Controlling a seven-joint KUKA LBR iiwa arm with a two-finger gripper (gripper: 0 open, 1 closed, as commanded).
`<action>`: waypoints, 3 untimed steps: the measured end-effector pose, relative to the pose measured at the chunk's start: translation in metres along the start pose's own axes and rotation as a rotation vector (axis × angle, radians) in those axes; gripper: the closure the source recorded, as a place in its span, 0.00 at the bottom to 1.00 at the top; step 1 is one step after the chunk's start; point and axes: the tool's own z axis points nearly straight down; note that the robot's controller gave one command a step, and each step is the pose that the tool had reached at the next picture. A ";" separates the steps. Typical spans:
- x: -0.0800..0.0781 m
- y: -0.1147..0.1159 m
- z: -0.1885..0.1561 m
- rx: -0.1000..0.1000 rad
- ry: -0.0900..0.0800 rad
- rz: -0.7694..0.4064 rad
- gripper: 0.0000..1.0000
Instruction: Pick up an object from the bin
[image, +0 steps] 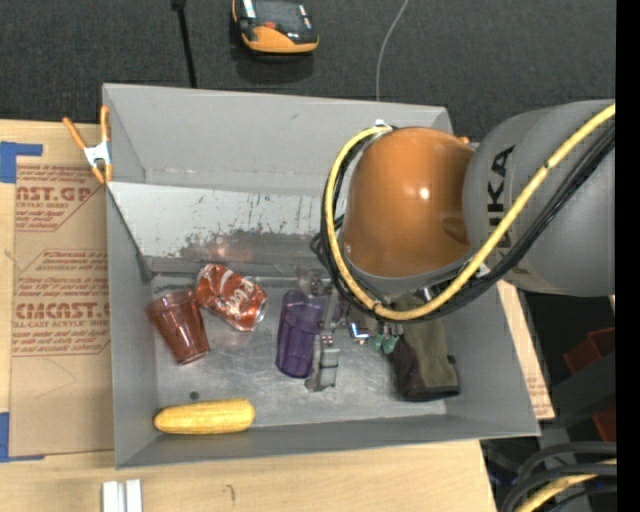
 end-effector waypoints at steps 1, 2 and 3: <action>-0.002 -0.001 -0.004 -0.001 -0.008 0.002 0.00; -0.043 0.039 0.052 -0.001 -0.016 -0.098 0.00; -0.011 0.070 0.076 0.002 -0.007 -0.275 0.00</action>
Offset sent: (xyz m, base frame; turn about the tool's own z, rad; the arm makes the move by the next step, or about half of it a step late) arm 0.0921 0.0929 -0.1351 -0.2340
